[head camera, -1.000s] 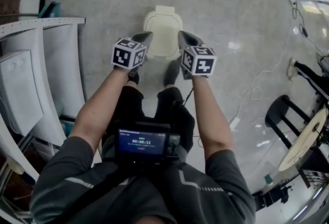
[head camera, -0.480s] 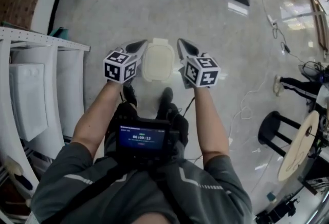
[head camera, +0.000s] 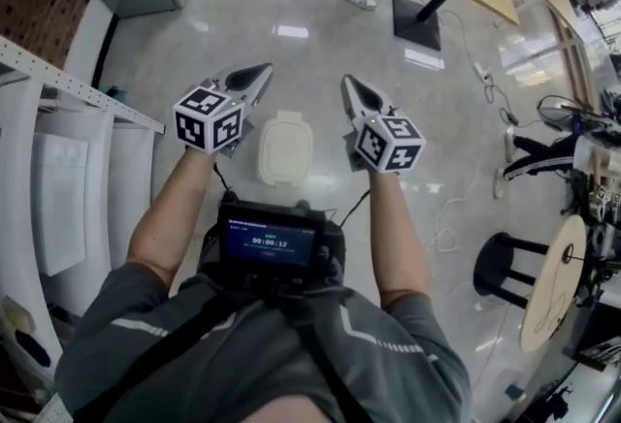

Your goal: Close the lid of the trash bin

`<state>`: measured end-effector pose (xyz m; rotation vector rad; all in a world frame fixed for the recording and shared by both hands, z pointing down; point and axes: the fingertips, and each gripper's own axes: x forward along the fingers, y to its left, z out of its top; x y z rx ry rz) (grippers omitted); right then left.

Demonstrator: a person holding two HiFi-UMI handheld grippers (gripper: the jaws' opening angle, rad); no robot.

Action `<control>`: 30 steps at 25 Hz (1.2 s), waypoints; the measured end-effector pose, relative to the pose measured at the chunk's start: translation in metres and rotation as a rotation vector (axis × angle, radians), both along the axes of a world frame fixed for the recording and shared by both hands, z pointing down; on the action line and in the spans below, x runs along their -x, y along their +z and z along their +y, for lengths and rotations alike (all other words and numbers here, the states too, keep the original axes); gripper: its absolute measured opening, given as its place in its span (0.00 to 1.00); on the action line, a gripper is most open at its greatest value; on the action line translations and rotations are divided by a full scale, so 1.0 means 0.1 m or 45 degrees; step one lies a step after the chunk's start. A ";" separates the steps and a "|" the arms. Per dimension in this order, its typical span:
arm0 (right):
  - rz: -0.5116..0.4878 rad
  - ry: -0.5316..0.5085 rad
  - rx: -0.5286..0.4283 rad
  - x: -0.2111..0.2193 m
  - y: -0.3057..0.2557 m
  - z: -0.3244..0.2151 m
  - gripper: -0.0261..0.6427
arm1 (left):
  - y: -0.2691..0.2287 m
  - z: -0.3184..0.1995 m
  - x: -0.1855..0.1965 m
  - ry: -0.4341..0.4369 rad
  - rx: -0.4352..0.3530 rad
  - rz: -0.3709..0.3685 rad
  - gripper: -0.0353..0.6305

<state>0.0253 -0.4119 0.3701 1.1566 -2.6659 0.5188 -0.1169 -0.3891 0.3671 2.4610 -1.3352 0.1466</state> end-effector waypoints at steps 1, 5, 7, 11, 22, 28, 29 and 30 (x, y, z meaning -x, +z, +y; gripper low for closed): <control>-0.012 0.008 -0.033 -0.02 -0.12 -0.02 0.06 | -0.15 -0.01 0.02 0.003 -0.035 0.022 0.05; -0.034 -0.001 -0.117 -0.07 -0.59 -0.09 0.06 | -0.65 -0.03 0.10 -0.014 -0.152 0.017 0.05; -0.033 -0.007 -0.147 -0.13 -0.80 -0.08 0.06 | -0.82 0.03 0.08 -0.030 -0.180 0.002 0.05; -0.069 -0.019 -0.187 -0.18 -1.11 -0.05 0.06 | -1.03 0.11 -0.03 -0.027 -0.229 -0.037 0.05; -0.062 -0.085 -0.271 0.07 -1.49 0.15 0.06 | -1.32 0.27 0.00 0.018 -0.281 -0.050 0.05; -0.067 -0.091 -0.268 0.15 -1.43 0.25 0.05 | -1.36 0.34 -0.06 0.018 -0.288 -0.041 0.05; -0.061 -0.094 -0.269 0.16 -1.41 0.26 0.05 | -1.35 0.35 -0.06 0.019 -0.285 -0.040 0.05; -0.051 -0.096 -0.272 0.17 -1.40 0.27 0.05 | -1.33 0.35 -0.06 0.017 -0.281 -0.040 0.05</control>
